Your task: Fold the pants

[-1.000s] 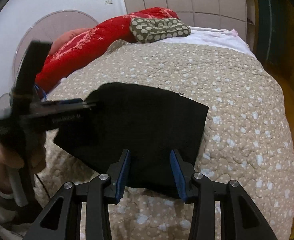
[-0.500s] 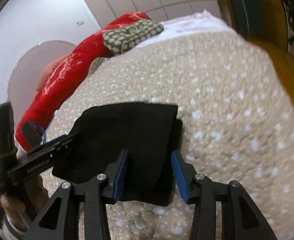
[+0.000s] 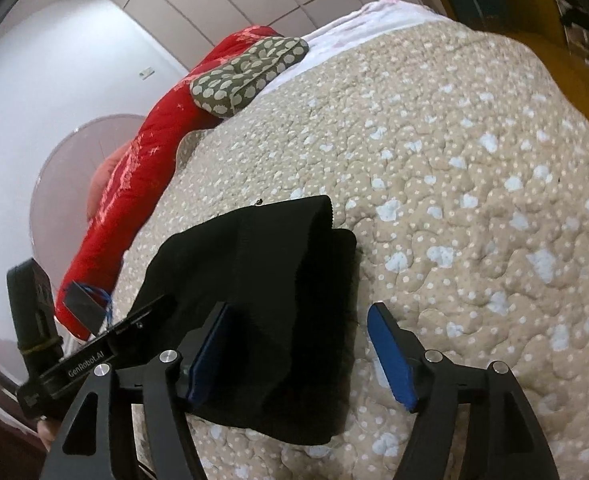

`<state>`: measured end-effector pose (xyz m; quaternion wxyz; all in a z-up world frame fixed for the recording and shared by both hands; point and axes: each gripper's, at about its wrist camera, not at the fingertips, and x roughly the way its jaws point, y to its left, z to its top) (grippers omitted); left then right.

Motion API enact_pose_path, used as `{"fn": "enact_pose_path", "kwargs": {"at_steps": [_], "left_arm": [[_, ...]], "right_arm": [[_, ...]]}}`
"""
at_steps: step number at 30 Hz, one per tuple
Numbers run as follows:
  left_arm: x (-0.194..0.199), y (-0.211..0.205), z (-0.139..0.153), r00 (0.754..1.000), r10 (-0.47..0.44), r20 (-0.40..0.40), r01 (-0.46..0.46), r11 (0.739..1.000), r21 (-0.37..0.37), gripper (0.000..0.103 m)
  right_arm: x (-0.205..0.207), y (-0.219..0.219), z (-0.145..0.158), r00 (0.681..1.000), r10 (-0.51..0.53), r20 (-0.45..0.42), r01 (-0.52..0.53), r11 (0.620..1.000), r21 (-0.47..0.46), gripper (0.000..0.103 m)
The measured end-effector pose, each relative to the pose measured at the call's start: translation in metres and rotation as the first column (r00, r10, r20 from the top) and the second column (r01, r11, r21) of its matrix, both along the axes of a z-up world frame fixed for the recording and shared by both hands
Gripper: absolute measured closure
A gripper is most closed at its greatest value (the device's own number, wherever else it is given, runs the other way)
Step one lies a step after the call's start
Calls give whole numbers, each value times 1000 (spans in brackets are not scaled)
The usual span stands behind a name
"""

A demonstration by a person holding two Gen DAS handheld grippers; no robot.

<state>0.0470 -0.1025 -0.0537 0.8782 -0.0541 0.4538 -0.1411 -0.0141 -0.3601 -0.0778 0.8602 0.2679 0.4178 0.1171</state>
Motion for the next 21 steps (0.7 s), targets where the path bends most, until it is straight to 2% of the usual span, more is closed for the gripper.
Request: {"fn": "enact_pose_path", "kwargs": {"at_steps": [4, 8, 15, 18, 21], "left_arm": [[3, 2, -3, 1000, 8, -9, -8, 1000, -10, 16], [5, 4, -8, 1000, 11, -27, -12, 999, -39, 14], [5, 6, -10, 999, 6, -35, -8, 998, -54, 13], [7, 9, -15, 998, 10, -65, -16, 996, -89, 10], [8, 9, -17, 998, 9, -70, -15, 996, -91, 8]], "right_arm": [[1, 3, 0, 1000, 11, 4, -11, 1000, 9, 34], [6, 13, -3, 999, 45, -1, -45, 999, 9, 31], [10, 15, -7, 999, 48, -8, -48, 999, 24, 30], [12, 14, -9, 999, 50, -10, -50, 998, 32, 30], [13, 13, -11, 999, 47, -11, -46, 998, 49, 30]]}}
